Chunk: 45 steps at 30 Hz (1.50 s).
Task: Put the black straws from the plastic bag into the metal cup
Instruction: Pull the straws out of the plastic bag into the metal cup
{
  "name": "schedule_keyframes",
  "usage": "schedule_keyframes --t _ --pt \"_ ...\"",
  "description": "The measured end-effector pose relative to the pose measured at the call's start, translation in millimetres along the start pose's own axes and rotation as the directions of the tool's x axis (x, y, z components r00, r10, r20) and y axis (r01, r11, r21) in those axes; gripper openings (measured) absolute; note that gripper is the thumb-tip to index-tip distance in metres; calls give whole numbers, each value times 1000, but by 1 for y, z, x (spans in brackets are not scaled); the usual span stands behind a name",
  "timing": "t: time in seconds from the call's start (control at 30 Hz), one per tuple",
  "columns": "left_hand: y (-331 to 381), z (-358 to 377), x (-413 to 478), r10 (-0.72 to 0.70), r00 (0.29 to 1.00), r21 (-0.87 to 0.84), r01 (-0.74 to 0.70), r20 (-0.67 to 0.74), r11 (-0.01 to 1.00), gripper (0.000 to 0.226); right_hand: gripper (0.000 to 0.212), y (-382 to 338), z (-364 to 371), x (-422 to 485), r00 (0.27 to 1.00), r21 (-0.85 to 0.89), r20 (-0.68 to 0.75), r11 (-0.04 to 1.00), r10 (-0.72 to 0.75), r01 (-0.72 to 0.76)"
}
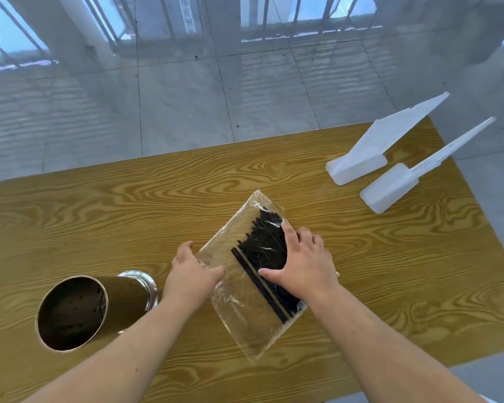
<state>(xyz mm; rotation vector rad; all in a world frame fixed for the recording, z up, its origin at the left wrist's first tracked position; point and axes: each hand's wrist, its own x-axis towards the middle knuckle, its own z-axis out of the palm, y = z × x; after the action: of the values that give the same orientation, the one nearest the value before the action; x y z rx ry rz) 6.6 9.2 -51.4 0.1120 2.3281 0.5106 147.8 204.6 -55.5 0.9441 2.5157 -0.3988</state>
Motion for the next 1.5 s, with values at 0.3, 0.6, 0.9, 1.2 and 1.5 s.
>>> schedule_keyframes --t 0.3,0.6,0.9,1.2,1.5 --pt "-1 7 7 -202 962 -710 273 186 649 81 123 3 8 4 999 168 6 984 52 -53" --pt "8 4 -17 -80 939 -310 189 333 932 39 98 5 10 3 989 388 53 909 139 -149" --pt "56 -38 -41 46 921 -603 214 386 768 5 89 14 -8 -18 992 622 83 773 94 -125" --pt "127 -107 -86 110 931 -800 235 349 552 21 40 -15 -73 -26 988 688 117 726 -99 -9" --pt "167 -195 -124 113 987 -931 69 117 358 13 41 -32 -147 -59 951 851 -16 494 -310 175"
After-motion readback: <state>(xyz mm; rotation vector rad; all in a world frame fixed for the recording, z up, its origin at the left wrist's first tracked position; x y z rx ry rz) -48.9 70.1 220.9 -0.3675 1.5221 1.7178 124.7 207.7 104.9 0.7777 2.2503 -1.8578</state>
